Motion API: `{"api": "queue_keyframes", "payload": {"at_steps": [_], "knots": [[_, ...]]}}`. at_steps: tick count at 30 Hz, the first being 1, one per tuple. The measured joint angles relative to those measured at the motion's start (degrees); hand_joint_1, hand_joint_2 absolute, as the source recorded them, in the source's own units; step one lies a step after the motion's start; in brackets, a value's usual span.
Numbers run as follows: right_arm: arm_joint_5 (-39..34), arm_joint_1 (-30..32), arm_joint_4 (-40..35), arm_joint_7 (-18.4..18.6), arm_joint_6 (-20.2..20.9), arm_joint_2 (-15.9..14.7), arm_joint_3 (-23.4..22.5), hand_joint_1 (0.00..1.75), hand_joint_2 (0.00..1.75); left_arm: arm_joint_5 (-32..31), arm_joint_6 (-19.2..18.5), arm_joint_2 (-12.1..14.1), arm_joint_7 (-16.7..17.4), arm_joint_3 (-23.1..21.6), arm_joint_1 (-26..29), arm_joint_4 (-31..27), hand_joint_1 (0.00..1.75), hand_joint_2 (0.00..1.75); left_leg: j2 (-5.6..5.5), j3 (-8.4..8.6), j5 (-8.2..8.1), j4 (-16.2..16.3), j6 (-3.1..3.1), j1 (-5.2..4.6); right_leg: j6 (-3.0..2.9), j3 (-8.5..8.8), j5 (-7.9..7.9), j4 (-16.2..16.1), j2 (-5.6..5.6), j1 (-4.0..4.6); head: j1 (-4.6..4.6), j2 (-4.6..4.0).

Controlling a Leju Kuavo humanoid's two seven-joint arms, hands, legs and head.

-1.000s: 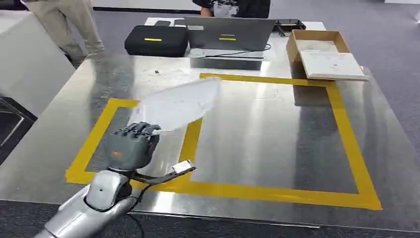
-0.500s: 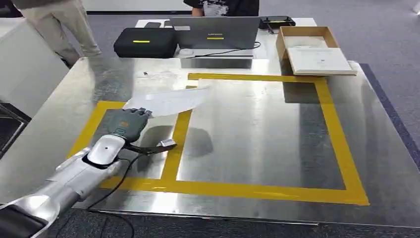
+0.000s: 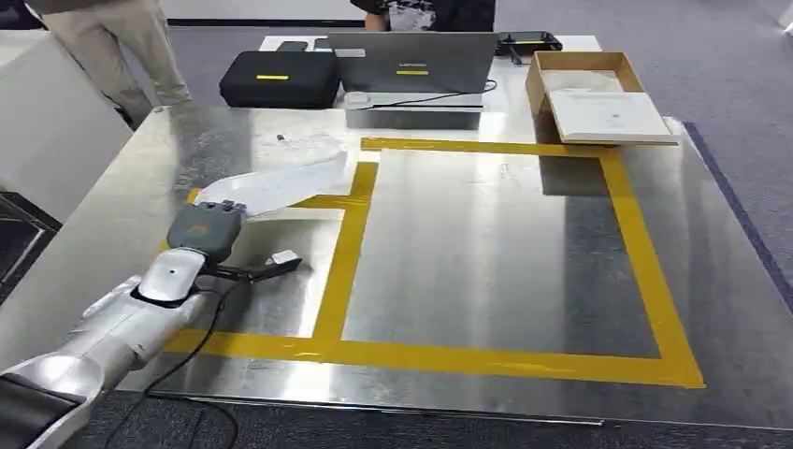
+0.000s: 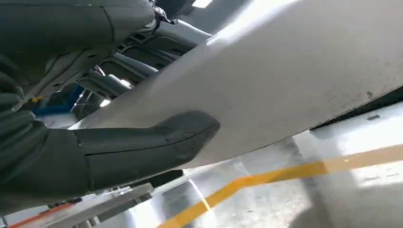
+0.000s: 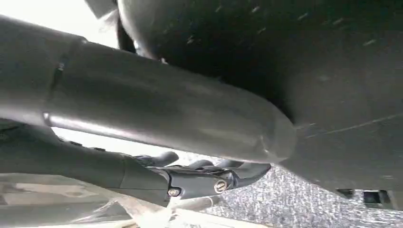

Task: Take the parts from the cabinet and place them on the table.

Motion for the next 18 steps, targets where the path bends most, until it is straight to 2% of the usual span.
{"api": "queue_keyframes", "payload": {"at_steps": [3, 4, 7, 10, 15, 16, 18], "knots": [[0.2, 0.0, 0.0, 0.1, 0.3, 0.2, 0.0, 0.00, 0.00, -0.2, 0.6, 0.0, 0.1, 0.5, 0.0, 0.4, 1.75, 1.75, -0.01, 0.00, 0.00, 0.0, 0.00, -0.01, 0.01, 0.04, 0.04, 0.0, -0.02, -0.02, 0.00, 0.00], [0.3, 0.0, 0.0, 0.2, 0.5, 0.2, 0.1, 0.00, 0.00, -0.2, 1.3, 0.0, 0.5, 0.6, 0.0, 0.5, 0.00, 1.75, -0.01, 0.00, 0.00, 0.0, 0.00, -0.02, 0.02, 0.04, 0.05, -0.1, -0.02, -0.03, 0.00, 0.00], [0.6, -0.1, -0.1, 0.5, 0.7, 0.2, 0.6, 0.00, 0.00, 0.2, 2.8, 0.1, 0.7, 0.7, -0.1, 0.6, 0.00, 1.75, -0.01, 0.00, 0.00, 0.0, 0.01, -0.03, 0.07, 0.08, 0.10, -0.2, -0.03, -0.05, 0.00, 0.00], [0.3, -0.1, -0.2, 0.6, 0.8, 0.4, 0.6, 0.00, 0.00, 4.1, 3.1, -0.4, -3.6, 2.7, -0.2, 0.6, 0.00, 1.75, -0.01, 0.00, 0.00, 0.0, 0.01, -0.03, 0.08, 0.08, 0.11, -0.2, -0.03, -0.05, -0.02, 0.00], [0.2, -0.1, -0.2, 0.6, 0.8, 0.4, 0.6, 0.00, 0.00, 5.1, 3.8, -0.9, -4.7, 4.9, -0.4, 0.6, 0.00, 1.75, -0.01, 0.00, 0.00, 0.0, 0.01, -0.04, 0.08, 0.10, 0.12, -0.2, -0.03, -0.05, 0.00, 0.00], [0.2, -0.1, -0.2, 0.6, 0.8, 0.4, 0.6, 0.00, 0.00, 5.2, 4.0, -1.0, -4.7, 5.3, -0.3, 0.6, 0.00, 0.00, -0.01, 0.00, 0.00, 0.0, 0.01, -0.04, 0.09, 0.10, 0.12, -0.2, -0.03, -0.05, 0.00, 0.00], [0.1, -0.1, -0.2, 0.6, 0.8, 0.4, 0.6, 0.00, 0.00, 5.7, 4.4, -1.3, -5.4, 5.7, -0.3, 0.6, 0.00, 0.00, -0.02, 0.00, 0.00, 0.0, 0.01, -0.04, 0.09, 0.11, 0.12, -0.2, -0.04, -0.06, 0.00, 0.00]]}}
